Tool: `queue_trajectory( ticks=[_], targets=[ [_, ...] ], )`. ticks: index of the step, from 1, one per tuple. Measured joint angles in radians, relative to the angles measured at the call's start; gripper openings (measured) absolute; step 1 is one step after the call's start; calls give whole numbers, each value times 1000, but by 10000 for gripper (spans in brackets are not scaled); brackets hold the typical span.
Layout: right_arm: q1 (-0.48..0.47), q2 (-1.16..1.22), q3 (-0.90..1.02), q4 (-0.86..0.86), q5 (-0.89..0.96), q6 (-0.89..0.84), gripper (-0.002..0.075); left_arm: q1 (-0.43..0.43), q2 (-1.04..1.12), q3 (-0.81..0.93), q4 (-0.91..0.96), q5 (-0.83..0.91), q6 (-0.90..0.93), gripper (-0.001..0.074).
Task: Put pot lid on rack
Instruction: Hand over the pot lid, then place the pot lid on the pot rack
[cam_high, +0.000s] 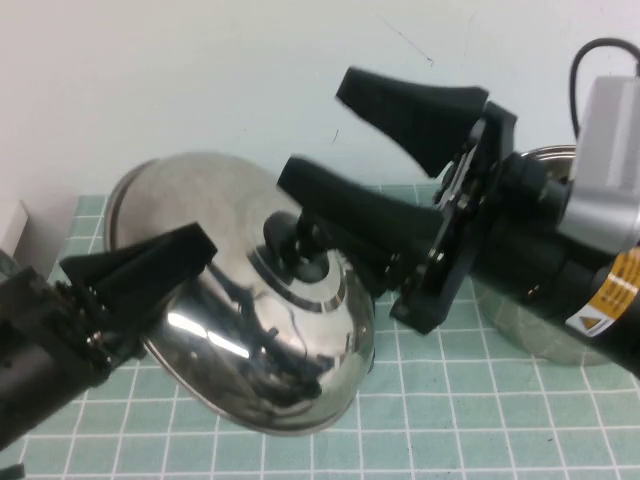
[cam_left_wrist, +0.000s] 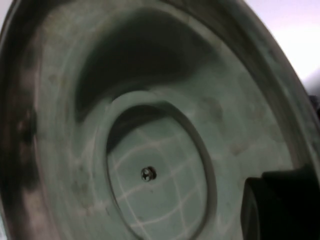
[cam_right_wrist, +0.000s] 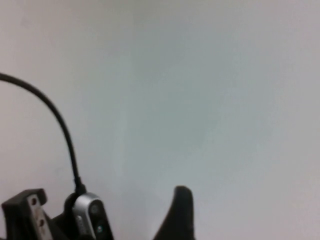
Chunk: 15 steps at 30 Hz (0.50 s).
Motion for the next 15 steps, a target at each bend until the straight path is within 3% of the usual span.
queue_trajectory(
  ticks=[7,9,12,14,15],
  targets=[
    [0,-113,0,89,0,-60,616,0,0,-175,37,-2,-7,61],
    [0,-168,0,93,0,-106,535,0,0,-252,93,25,-45,61],
    [0,-285,0,95,10,-174,297,0,12,-393,275,102,-110,61],
    [0,-383,0,95,111,-267,119,0,27,-477,412,141,-160,61],
    [0,-435,0,99,191,-318,77,0,38,-521,483,150,-189,61]
  ],
)
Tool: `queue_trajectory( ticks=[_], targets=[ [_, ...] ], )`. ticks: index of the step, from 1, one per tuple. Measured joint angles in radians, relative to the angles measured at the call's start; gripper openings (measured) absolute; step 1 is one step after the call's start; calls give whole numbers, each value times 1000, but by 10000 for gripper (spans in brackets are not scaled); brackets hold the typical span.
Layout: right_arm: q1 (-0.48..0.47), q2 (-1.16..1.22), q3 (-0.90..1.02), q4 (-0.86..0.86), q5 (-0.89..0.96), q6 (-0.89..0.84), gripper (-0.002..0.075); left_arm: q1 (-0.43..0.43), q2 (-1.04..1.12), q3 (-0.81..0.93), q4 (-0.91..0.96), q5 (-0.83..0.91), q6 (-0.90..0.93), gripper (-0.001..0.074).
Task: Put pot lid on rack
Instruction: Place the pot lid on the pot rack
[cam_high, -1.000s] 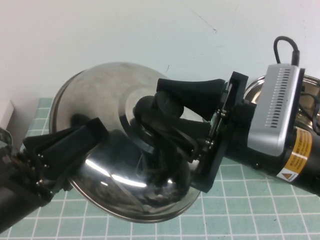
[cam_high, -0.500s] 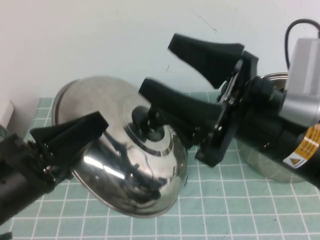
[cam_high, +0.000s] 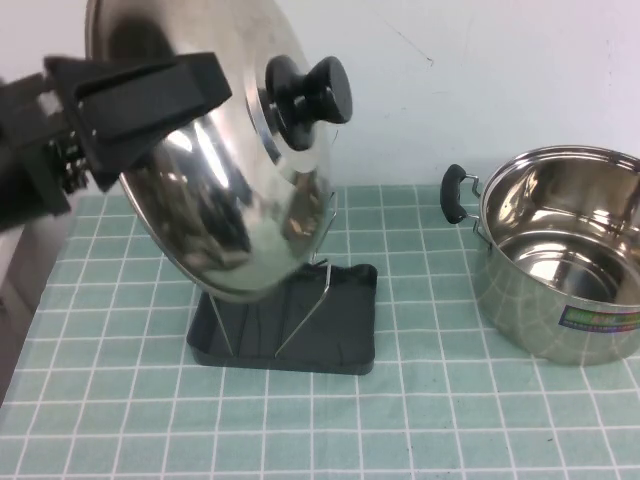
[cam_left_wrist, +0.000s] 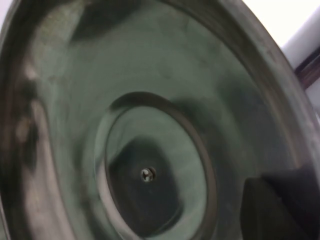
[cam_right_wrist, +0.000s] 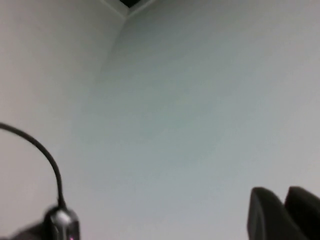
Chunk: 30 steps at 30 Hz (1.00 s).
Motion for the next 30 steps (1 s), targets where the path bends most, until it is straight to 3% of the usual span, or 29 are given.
queue_trajectory(
  ticks=[3,8,12,19,30],
  targets=[
    [0,-134,0,39,282,-162,24,0,46,-100,161,9,-75,61],
    [0,-352,0,227,828,-500,3,-2,136,-175,297,34,-136,61],
    [0,-485,0,289,1066,-623,0,-42,231,-179,310,79,-128,61],
    [0,-587,0,279,1218,-640,-1,-156,374,-179,310,200,-26,61],
    [0,-598,0,258,1419,-626,-1,-157,510,-179,310,292,90,61]
  ],
)
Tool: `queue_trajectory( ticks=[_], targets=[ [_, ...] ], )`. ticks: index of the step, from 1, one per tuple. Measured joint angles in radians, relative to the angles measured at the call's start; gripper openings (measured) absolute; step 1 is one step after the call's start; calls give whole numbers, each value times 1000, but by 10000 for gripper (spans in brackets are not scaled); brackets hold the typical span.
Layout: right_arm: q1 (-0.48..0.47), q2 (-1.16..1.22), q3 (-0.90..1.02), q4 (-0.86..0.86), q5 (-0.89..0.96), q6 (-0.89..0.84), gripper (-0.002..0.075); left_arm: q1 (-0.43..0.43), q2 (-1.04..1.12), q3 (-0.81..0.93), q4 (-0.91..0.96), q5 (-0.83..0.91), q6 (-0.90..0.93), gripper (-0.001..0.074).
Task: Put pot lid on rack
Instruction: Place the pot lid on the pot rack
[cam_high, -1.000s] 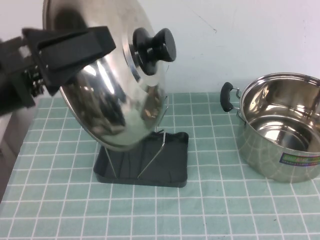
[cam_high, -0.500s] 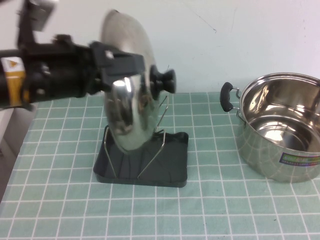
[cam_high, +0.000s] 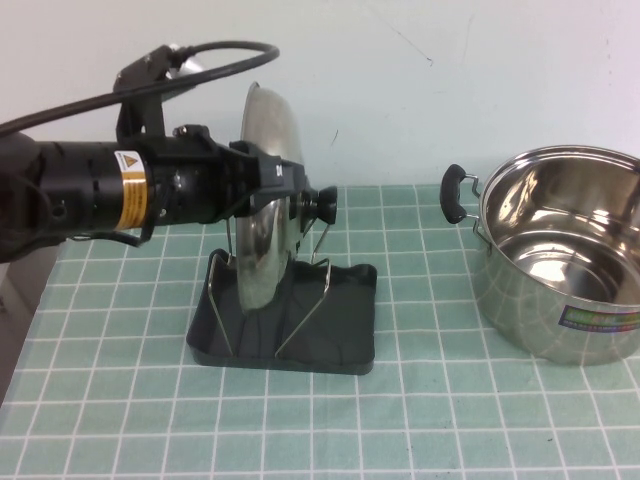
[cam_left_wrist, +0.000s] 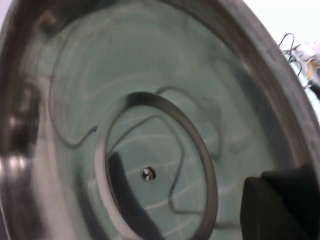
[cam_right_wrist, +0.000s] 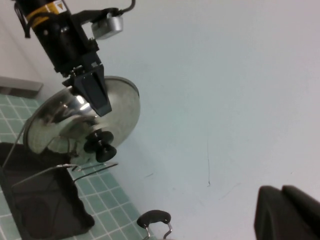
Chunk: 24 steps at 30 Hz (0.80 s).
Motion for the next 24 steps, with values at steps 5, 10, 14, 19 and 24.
queue_trajectory(
  ticks=[5,10,14,19,24],
  targets=[
    [0,0,0,-5,15,19,-1,0,63,-2,0,-14,2,61],
    [0,0,0,-9,19,60,-1,0,112,-2,0,-48,28,61],
    [0,0,0,-9,21,100,-1,0,135,-4,-7,-58,58,61],
    [0,0,0,-9,21,112,-1,0,141,-5,-18,-64,107,71],
    [0,0,0,-9,18,116,-1,0,150,-5,-18,-55,181,294]
  ],
)
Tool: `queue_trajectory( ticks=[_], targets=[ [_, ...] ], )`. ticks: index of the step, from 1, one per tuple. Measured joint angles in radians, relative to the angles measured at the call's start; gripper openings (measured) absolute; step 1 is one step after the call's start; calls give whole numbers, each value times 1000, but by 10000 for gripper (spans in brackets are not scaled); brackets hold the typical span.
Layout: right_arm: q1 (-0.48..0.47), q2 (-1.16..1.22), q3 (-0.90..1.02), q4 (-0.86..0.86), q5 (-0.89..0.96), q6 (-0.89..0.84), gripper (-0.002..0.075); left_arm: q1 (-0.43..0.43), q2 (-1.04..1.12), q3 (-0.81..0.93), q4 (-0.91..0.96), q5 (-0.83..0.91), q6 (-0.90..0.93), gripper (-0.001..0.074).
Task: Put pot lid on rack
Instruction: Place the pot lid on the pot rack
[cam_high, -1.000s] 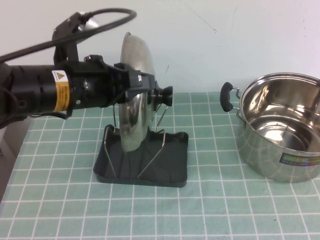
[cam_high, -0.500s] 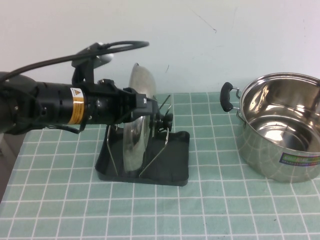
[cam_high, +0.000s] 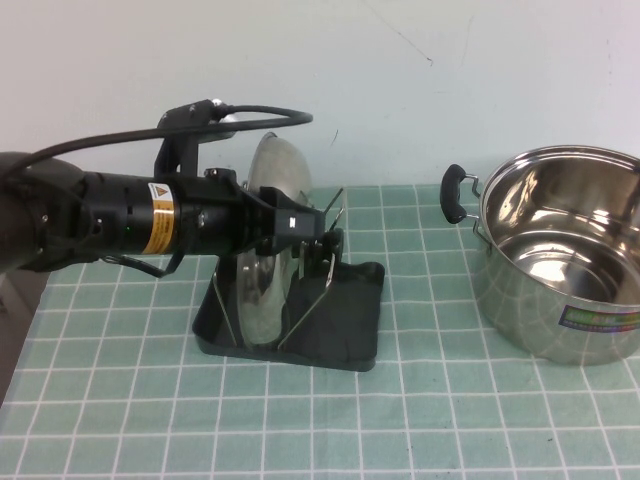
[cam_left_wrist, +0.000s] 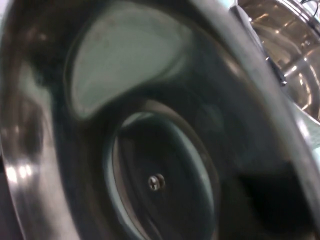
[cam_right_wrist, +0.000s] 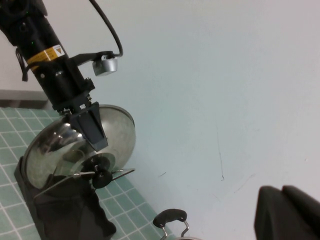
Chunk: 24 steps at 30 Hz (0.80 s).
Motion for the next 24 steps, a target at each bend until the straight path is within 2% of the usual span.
queue_trajectory(
  ticks=[4,7,16,21,24],
  targets=[
    [0,0,0,0,0,4,-1,0,0,0,0,20,34,531],
    [0,0,0,0,-1,6,-1,0,0,-14,0,25,48,606],
    [0,0,0,-31,-26,7,-1,0,-63,-55,2,83,78,631],
    [0,0,0,-174,-153,7,-1,0,-163,-55,2,214,189,630],
    [0,0,0,-258,-187,19,-1,0,-234,-55,-2,323,294,588]
  ],
)
